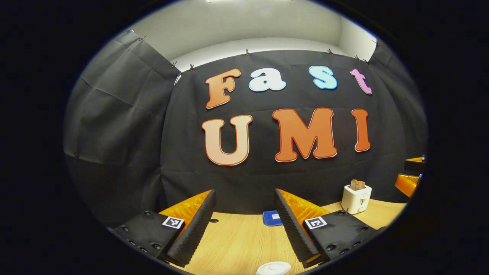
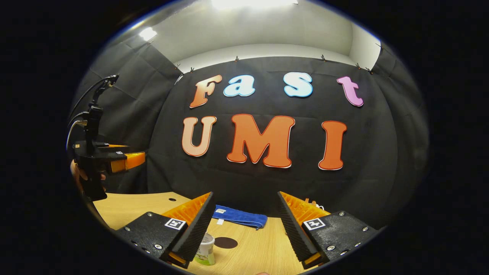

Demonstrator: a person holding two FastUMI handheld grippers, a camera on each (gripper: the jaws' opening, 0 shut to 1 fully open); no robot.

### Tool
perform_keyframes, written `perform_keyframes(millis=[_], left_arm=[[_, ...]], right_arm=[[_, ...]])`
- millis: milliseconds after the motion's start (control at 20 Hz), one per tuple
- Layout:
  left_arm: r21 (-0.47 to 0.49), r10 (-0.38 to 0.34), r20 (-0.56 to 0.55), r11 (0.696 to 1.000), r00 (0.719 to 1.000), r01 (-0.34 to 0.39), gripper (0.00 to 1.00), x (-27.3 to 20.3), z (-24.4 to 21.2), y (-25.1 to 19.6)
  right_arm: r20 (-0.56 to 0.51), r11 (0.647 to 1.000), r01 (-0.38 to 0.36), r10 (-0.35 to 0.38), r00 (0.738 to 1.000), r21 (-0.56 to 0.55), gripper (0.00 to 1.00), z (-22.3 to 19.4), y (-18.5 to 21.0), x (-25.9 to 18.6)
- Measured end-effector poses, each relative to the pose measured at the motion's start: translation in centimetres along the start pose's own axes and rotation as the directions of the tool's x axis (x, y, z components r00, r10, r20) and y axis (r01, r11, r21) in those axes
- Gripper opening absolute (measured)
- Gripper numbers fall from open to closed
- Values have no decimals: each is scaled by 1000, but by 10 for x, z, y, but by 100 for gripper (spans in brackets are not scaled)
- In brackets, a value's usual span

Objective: Open the teacup lid with one hand, grasp the water bottle and pour water into the teacup with the other hand; after pouring, place the water bottle on the coaster and then close the teacup lid.

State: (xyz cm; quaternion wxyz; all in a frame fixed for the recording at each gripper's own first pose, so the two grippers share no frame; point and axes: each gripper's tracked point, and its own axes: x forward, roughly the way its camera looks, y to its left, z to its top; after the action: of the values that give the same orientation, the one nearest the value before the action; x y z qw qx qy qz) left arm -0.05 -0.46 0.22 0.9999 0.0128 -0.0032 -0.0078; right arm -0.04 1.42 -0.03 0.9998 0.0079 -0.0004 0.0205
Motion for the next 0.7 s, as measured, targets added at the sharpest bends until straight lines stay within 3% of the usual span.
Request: perform_keyframes(millis=[450, 700], left_arm=[[-1, -36, -22, 999, 999, 36, 99, 0, -20, -9], [-2, -69, -71, 998, 995, 69, 99, -4, -54, -19]], right_arm=[[-54, 999, -35, 35, 998, 13, 96, -33, 7, -7], [-136, 993, -97, 107, 985, 72, 96, -70, 26, -16]])
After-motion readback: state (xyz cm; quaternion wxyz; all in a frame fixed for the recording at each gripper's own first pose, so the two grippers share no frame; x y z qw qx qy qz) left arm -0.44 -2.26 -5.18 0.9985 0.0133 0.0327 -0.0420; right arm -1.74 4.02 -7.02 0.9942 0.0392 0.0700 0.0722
